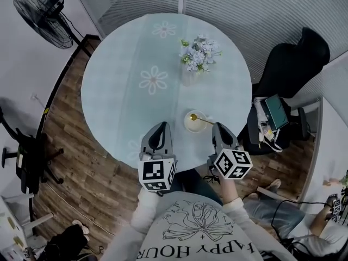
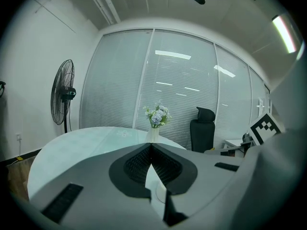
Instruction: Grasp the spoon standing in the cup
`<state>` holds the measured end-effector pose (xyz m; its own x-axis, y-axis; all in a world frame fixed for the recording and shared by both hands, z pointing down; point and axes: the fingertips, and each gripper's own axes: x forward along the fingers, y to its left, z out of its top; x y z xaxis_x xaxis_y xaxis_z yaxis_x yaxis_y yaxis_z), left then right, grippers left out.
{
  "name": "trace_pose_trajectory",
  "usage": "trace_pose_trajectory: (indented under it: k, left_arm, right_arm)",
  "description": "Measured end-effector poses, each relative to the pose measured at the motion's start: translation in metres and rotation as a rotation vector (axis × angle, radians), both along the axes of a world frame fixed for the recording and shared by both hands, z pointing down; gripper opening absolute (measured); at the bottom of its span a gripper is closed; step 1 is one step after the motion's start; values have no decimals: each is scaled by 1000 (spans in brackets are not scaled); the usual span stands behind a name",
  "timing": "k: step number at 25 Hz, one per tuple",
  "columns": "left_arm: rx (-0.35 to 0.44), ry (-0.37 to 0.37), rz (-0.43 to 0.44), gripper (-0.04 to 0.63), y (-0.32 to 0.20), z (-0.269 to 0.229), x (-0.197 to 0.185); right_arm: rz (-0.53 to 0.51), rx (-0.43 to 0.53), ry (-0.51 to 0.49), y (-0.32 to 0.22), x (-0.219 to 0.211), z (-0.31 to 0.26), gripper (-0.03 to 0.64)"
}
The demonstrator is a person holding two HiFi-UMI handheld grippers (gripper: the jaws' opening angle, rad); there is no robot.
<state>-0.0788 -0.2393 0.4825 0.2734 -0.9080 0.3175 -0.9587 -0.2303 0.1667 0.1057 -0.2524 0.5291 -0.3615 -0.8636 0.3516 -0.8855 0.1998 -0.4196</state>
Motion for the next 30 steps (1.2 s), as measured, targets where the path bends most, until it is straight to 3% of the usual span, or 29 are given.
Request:
trace_pose_trajectory:
  k: [9,30]
  left_arm:
    - [48,1,-46,6,10,-19,-8]
    - [154,-16,-224,6,36,-64,-67]
  right_arm:
    - [-47,63,-18,0,-12,-24,15]
    - [-212,200,-64,-2,-77,-83,15]
